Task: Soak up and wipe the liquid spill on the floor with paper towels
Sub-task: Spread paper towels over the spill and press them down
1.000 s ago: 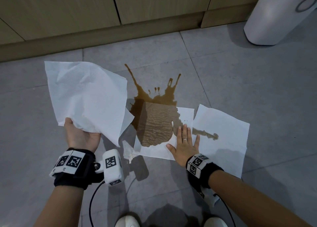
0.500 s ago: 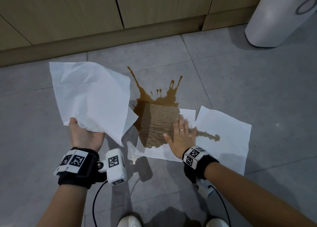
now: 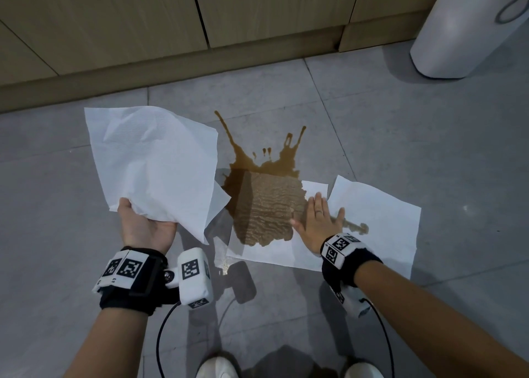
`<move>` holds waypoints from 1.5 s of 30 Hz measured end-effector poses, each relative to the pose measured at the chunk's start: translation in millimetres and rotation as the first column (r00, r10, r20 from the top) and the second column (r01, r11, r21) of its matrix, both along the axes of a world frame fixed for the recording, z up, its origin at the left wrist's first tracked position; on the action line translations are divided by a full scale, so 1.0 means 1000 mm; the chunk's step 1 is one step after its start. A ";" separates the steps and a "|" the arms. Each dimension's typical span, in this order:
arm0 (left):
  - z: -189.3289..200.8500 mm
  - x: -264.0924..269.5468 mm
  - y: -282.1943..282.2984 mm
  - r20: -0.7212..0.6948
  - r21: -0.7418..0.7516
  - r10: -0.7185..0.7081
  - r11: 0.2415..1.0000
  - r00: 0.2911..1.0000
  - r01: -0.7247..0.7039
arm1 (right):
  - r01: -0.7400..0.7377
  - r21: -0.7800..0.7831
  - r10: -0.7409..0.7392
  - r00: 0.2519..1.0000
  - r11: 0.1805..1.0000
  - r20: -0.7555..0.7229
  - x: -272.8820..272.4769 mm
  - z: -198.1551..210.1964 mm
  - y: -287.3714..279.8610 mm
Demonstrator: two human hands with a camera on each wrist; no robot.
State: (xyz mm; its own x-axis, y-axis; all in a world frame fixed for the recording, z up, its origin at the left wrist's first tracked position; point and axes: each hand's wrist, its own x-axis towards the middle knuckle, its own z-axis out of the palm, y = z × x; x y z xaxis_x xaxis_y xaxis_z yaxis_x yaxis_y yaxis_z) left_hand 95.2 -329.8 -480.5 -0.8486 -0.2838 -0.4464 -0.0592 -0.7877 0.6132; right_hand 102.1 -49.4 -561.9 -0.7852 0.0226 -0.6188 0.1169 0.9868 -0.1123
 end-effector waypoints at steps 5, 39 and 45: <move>0.003 0.001 0.003 -0.025 0.011 0.006 1.000 1.000 -0.006 | -0.049 0.010 0.049 0.999 0.999 -0.008 0.010 -0.008 0.004; 0.023 0.003 0.014 -0.018 -0.004 -0.205 0.979 0.979 0.205 | 0.259 -0.950 -0.515 0.846 0.174 0.136 -0.067 0.172 -0.092; 0.028 -0.006 -0.013 -0.090 -0.052 -0.212 0.977 0.973 0.208 | 0.272 -0.950 -0.654 0.748 0.154 0.109 -0.093 0.183 -0.091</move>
